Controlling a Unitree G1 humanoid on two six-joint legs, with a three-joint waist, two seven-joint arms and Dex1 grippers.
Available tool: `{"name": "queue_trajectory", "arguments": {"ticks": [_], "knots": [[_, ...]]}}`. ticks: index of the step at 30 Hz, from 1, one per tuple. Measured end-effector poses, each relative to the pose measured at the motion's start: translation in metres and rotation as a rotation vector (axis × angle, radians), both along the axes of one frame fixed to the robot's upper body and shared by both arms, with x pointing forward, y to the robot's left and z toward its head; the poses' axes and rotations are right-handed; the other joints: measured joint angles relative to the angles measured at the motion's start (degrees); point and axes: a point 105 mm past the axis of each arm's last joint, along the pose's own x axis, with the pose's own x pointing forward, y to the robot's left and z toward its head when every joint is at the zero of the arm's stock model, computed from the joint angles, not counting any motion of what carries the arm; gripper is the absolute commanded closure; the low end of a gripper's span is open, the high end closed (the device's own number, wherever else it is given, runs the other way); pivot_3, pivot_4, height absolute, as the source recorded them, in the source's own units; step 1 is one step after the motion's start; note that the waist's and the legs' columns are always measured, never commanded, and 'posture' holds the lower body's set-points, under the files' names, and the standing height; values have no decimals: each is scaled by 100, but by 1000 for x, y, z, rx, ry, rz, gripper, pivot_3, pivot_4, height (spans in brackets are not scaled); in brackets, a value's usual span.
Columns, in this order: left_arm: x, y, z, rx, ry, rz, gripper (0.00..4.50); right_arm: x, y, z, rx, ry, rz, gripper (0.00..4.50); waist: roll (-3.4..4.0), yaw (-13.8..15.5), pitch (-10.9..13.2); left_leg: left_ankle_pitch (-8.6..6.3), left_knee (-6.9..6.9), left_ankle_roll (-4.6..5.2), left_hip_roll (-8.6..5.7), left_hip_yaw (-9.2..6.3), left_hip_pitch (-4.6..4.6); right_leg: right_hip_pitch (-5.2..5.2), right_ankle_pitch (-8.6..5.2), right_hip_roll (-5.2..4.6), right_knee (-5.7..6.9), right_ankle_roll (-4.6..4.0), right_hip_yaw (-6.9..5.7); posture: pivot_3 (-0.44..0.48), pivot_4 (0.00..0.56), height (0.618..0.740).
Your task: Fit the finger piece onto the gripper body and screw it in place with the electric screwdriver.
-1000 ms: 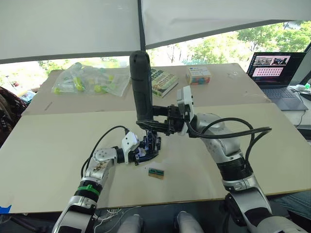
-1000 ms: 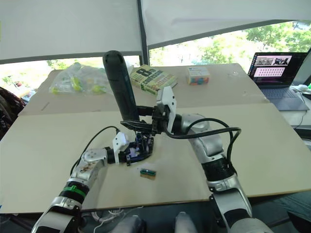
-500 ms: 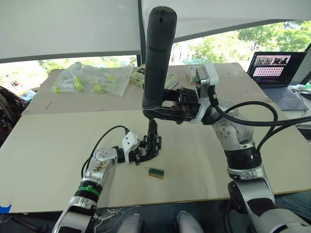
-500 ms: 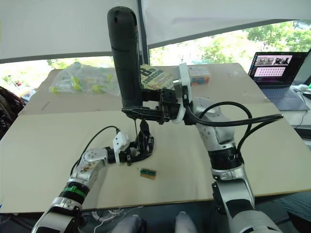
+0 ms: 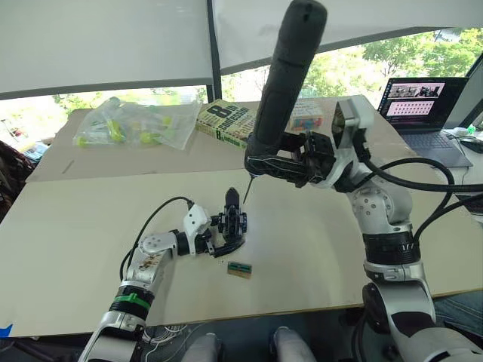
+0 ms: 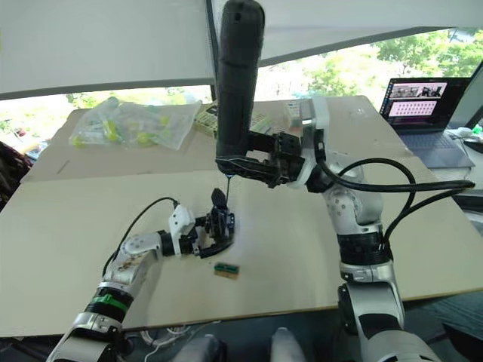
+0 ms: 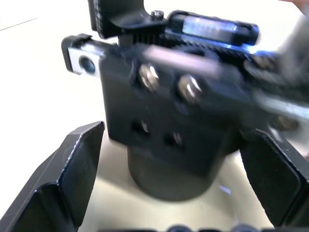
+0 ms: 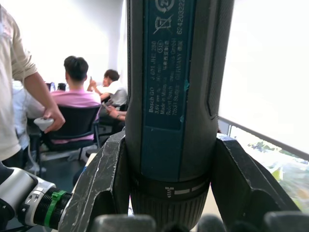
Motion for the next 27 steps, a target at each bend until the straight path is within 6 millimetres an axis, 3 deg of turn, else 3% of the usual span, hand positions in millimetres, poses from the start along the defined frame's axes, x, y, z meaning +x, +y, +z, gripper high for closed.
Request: {"name": "queue_trajectory", "arguments": {"ticks": [3, 7, 11, 14, 18, 22, 24, 27], "knots": [[-7, 12, -2, 4, 4, 16, 13, 0, -15, 4, -10, -24, -63, 2585, 0, -51, 0, -2, -2, 1, 2, 0, -1, 0, 0, -1, -4, 0, 0, 0, 150, 737], [-25, 44, -3, -1, 28, 45, 13, 4, -51, -7, -46, 1, -191, 2585, 0, -82, 0, -6, -7, 2, 9, 1, -1, -1, -1, 1, -10, -1, 2, 0, 150, 737], [-52, 85, -4, 0, 60, 75, 13, 4, -87, -26, -105, 35, -315, 2585, 8, -72, 9, -7, -7, 4, 11, 3, -8, -6, -2, -1, -15, -1, 1, 0, 150, 737], [-75, 127, -4, 57, 66, 130, 13, 0, -118, -47, -165, 73, -413, 2585, 9, -47, 22, -7, -5, 4, 6, 5, -21, -13, -3, -10, -19, -1, 1, 0, 150, 737], [-90, 164, 6, 122, 29, 201, 13, -4, -147, -69, -198, 128, -509, 2585, 10, 15, 32, -7, -2, 4, 5, 9, -28, -11, -5, -16, -28, 3, 1, 0, 150, 737], [-94, 173, 12, 137, 1, 203, 13, -12, -149, -79, -210, 122, -518, 2585, 18, 80, 38, -7, -2, 4, 6, 10, -30, -12, -6, -14, -29, 5, 0, 0, 150, 737], [-95, 166, 13, 127, 8, 171, 13, -20, -136, -76, -202, 85, -467, 2585, 20, 82, 46, -7, -2, 4, 8, 10, -34, -17, -6, -12, -28, 5, 1, 0, 150, 737], [-92, 138, 22, 92, -1, 69, 13, -40, -103, -61, -173, -1, -339, 2585, 24, 97, 53, -7, -2, 4, 9, 10, -36, -17, -5, -14, -26, 6, 1, 0, 150, 737]]}}
